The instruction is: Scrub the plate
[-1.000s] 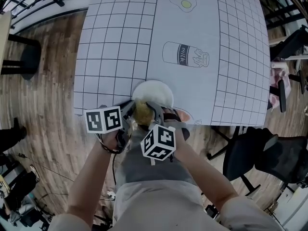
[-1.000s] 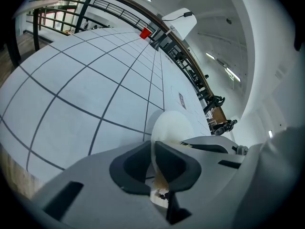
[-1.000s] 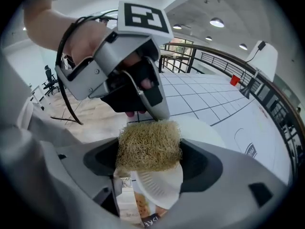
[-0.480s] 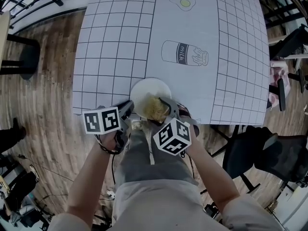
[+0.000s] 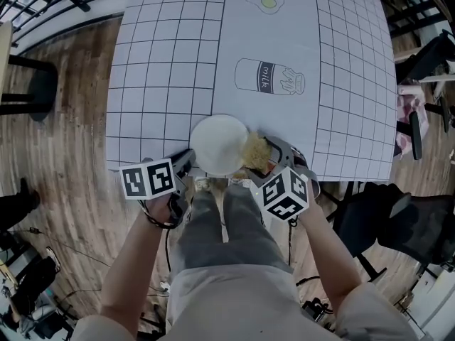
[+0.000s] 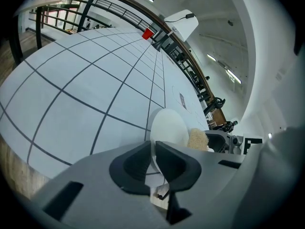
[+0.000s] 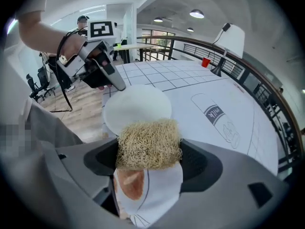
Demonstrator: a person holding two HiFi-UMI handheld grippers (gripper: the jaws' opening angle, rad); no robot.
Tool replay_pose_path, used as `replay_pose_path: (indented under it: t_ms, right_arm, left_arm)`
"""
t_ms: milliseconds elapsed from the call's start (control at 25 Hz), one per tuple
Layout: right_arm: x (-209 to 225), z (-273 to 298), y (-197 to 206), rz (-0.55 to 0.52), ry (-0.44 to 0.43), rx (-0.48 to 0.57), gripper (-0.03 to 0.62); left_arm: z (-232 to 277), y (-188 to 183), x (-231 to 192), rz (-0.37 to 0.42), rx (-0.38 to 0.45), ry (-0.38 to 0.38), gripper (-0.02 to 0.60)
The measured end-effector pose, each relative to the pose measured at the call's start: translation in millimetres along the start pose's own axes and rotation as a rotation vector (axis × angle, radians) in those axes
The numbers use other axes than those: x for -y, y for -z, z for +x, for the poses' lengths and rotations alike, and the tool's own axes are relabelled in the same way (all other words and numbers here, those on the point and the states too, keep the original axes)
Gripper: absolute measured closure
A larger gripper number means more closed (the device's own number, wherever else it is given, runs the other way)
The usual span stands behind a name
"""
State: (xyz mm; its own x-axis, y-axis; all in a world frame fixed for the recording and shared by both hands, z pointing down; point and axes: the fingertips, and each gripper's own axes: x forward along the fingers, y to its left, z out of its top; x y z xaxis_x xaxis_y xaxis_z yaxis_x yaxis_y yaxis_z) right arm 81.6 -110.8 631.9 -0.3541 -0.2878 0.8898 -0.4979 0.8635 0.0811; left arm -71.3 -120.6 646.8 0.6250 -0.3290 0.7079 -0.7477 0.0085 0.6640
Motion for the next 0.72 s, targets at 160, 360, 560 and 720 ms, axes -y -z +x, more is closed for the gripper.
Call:
replay_pose_path:
  t_ms: [160, 360, 560, 720]
  right_arm:
    - [20.6, -8.0, 9.6, 0.013, 0.042, -0.019, 0.220]
    - [38.2, -14.3, 10.7, 0.062, 0.078, -0.010, 0.218]
    - [37.0, -21.9, -2.1, 0.108, 0.059, 0.036, 0.220]
    - [26.8, -33.1, -31.8, 0.084, 0.044, 0.083, 0.220]
  left_arm:
    - [-1.0, -1.8, -0.8, 0.006, 0.001, -0.004, 0.540]
    - [-1.0, -6.2, 4.1, 0.027, 0.006, 0.002, 0.541]
    - [-5.8, -8.7, 11.5, 0.018, 0.030, 0.025, 0.541]
    - [-15.4, -8.8, 13.0, 0.026, 0.039, -0.005, 0.541]
